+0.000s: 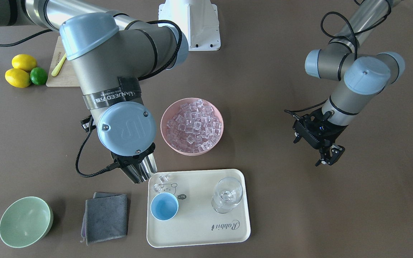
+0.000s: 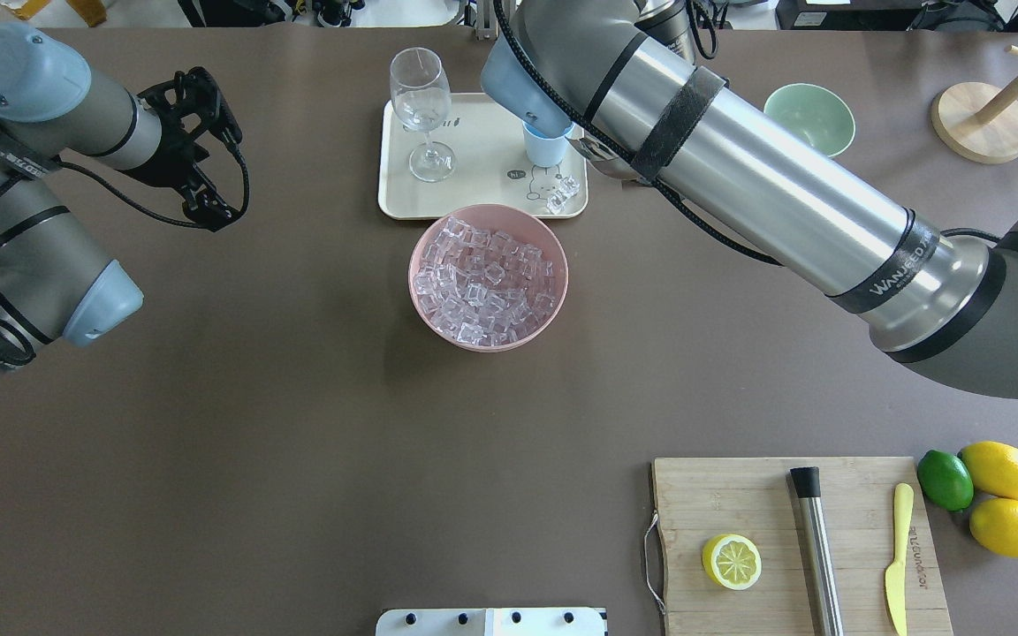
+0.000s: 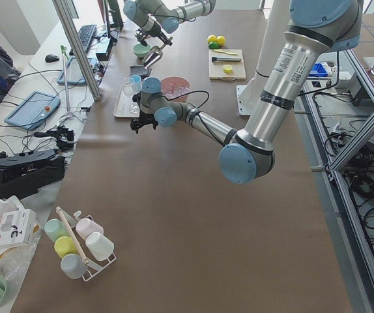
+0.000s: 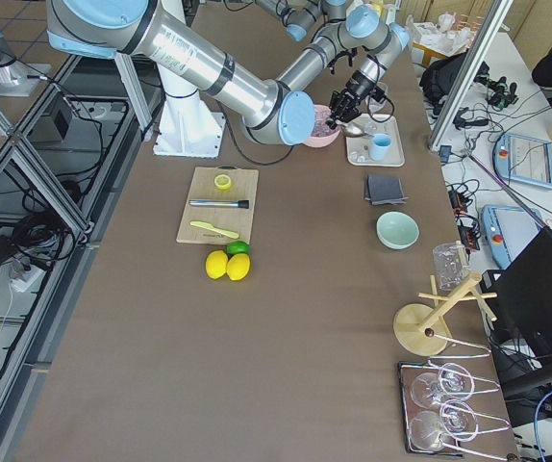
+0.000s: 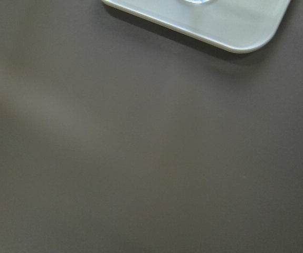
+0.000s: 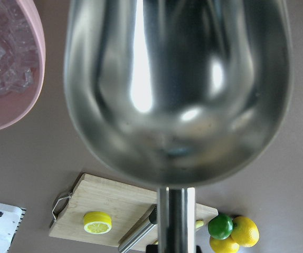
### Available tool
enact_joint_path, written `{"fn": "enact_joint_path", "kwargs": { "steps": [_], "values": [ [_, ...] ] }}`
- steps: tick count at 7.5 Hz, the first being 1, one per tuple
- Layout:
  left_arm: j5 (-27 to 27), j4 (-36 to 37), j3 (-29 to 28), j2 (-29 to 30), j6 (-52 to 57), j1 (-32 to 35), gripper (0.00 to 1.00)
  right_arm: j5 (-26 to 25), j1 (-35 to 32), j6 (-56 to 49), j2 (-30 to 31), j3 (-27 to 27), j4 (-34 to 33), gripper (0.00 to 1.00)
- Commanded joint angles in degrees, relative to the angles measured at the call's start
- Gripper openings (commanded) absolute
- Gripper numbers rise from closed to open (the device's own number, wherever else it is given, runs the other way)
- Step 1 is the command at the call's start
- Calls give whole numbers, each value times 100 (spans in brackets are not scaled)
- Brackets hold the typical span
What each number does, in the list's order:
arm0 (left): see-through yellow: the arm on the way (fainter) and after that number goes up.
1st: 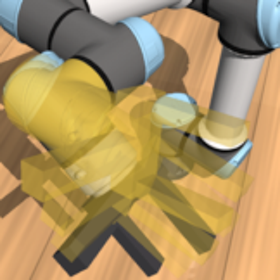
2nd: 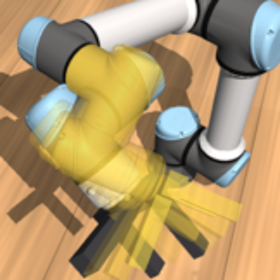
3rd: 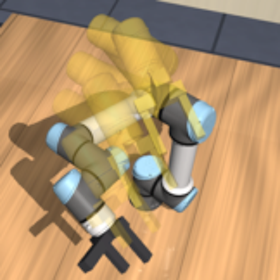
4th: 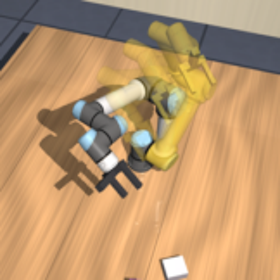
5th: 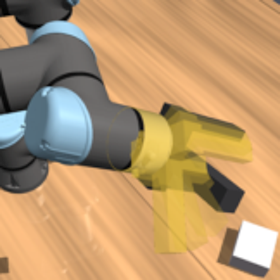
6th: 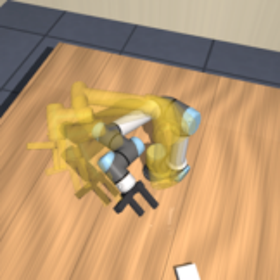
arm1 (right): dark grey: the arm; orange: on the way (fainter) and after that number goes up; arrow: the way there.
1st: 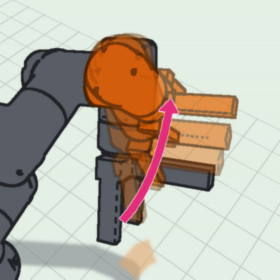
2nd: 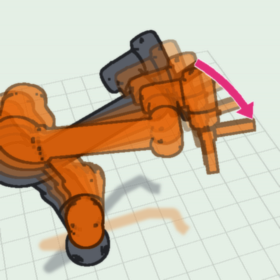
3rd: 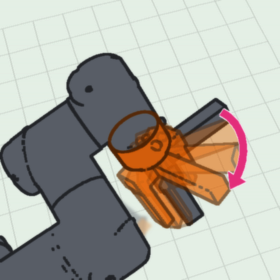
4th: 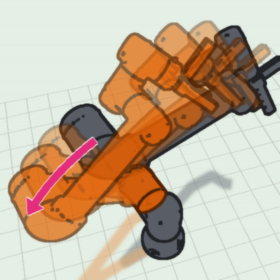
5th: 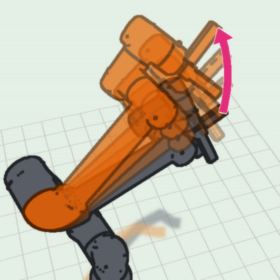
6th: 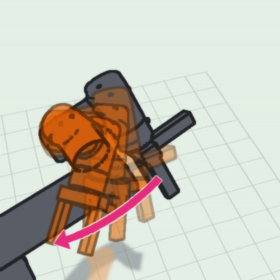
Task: Put ice in cup with scoop
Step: 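Tip the scoop into the light-blue cup with the right gripper while the left withdraws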
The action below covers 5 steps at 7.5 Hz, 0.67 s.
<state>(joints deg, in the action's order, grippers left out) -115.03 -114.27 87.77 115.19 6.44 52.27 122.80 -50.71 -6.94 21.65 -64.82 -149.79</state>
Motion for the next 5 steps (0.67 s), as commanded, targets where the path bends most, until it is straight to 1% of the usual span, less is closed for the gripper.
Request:
{"fn": "enact_joint_path", "kwargs": {
  "steps": [1, 2, 3, 4, 5],
  "values": [
    [570, 280, 144, -85, -20, 98, 97, -1, 8, 0, -12, -31, 2, 0],
    [509, 439, 144, -94, -38, 160, 98, -1, -1, 0, -12, -75, 2, 0],
    [212, 684, 144, -137, -64, 413, 98, -1, -36, 8, 49, -275, -7, 0],
    [-226, 974, 152, -259, -38, 772, 98, 7, -280, 35, 215, -590, -15, 0],
    [-317, 1124, 300, -452, -12, 1010, 98, 42, -491, 139, 408, -968, -59, 0]
  ]
}}
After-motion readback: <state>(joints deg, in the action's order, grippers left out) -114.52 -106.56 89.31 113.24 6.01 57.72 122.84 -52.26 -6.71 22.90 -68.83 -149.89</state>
